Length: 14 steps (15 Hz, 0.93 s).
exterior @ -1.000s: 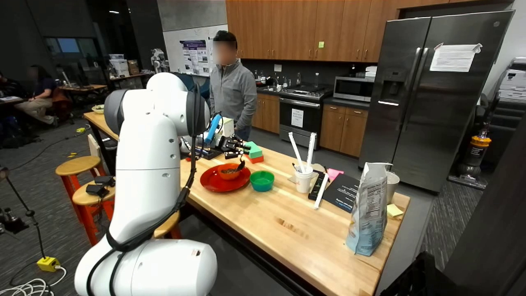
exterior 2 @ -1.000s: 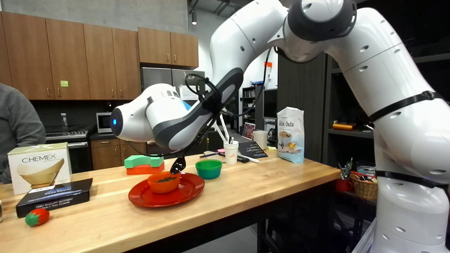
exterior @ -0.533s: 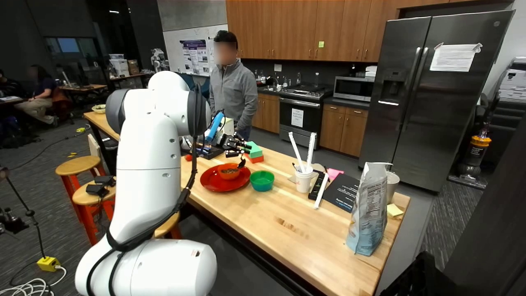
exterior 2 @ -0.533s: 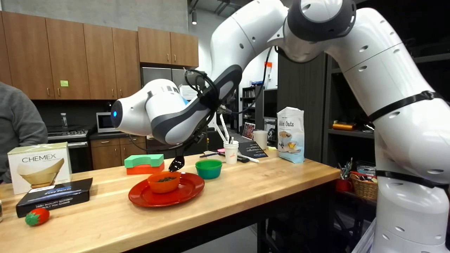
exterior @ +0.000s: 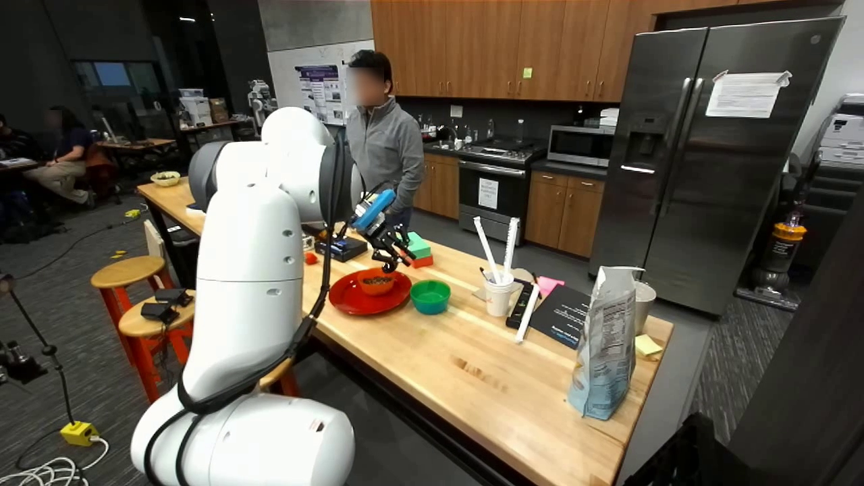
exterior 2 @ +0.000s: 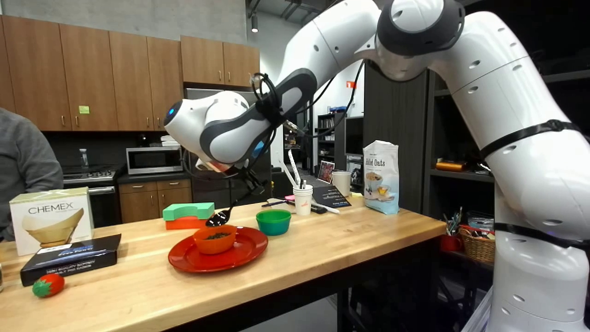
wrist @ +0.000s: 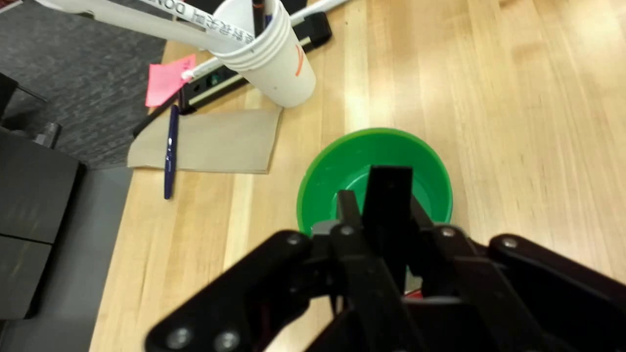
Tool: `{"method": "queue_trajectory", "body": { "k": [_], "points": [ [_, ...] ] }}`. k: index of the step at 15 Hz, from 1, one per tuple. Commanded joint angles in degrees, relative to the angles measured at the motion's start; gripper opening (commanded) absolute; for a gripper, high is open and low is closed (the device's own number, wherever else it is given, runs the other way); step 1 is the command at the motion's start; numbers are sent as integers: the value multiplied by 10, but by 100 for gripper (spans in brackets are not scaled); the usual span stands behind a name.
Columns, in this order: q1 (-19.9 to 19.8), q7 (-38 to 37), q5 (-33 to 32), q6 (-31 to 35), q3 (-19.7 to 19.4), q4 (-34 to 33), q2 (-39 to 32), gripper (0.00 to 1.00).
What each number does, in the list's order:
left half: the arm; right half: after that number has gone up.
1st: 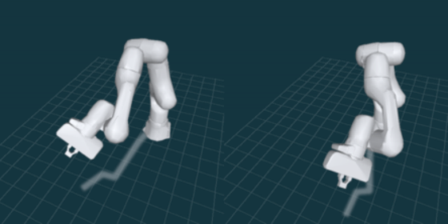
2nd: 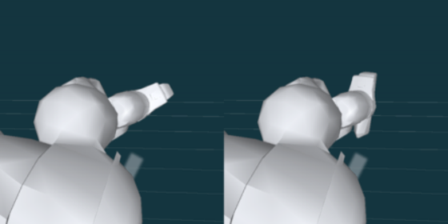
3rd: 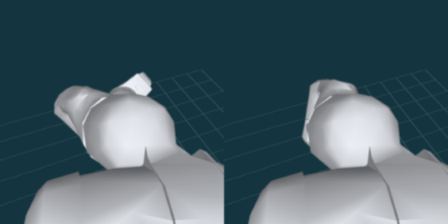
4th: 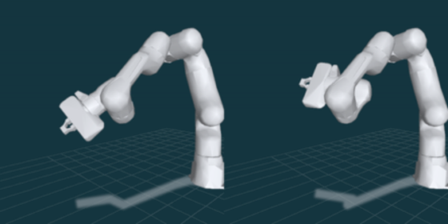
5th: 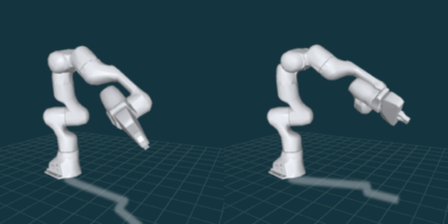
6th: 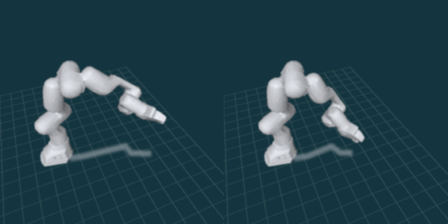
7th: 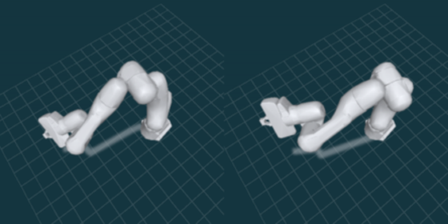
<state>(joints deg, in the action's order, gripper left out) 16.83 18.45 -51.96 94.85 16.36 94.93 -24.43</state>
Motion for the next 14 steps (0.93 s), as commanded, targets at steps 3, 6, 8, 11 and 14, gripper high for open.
{"method": "queue_trajectory", "body": {
  "k": [3,6,8,11,14],
  "points": [
    [-43,-2,153,102,-4,26,36,6],
    [-43,-7,202,123,-18,36,42,6],
    [-37,-14,212,117,-28,41,46,6],
    [-32,-28,216,110,-36,54,54,6],
    [-27,-39,214,104,-37,64,57,6]
  ]
}}
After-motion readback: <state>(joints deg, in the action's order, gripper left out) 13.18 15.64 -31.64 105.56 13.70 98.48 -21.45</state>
